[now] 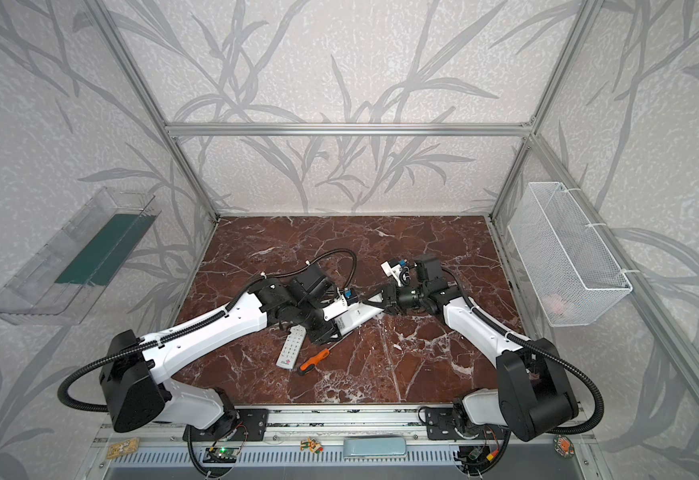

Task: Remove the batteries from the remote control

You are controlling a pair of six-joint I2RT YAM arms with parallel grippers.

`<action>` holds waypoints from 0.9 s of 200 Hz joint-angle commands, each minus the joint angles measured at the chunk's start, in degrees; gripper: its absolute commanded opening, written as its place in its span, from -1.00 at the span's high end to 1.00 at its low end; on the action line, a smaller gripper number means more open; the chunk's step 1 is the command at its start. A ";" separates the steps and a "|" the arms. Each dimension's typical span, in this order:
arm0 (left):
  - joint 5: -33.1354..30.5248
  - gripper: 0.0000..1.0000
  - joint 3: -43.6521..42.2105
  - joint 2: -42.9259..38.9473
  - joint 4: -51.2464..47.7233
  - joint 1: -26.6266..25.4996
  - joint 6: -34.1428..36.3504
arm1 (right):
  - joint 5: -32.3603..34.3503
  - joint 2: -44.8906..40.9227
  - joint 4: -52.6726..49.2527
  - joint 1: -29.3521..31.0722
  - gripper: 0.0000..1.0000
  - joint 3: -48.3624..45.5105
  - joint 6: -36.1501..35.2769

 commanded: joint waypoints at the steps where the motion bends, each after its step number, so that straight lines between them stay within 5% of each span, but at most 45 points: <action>1: -2.70 -0.03 -1.40 -3.88 1.88 0.24 -2.01 | 3.77 -3.00 -3.16 0.16 0.70 -1.05 -0.16; 50: -6.06 -0.68 -7.81 -10.94 9.61 1.00 -7.69 | 10.64 -7.34 -7.89 0.07 0.76 -0.09 -0.08; 92: -4.29 -0.73 -9.58 -13.77 11.24 3.82 -14.33 | 11.40 -7.64 -11.41 -1.02 0.77 2.08 -2.29; 180: 9.41 -0.76 -12.08 -18.08 18.47 13.01 -31.09 | 7.71 -8.35 -11.61 -6.60 0.78 2.18 -3.38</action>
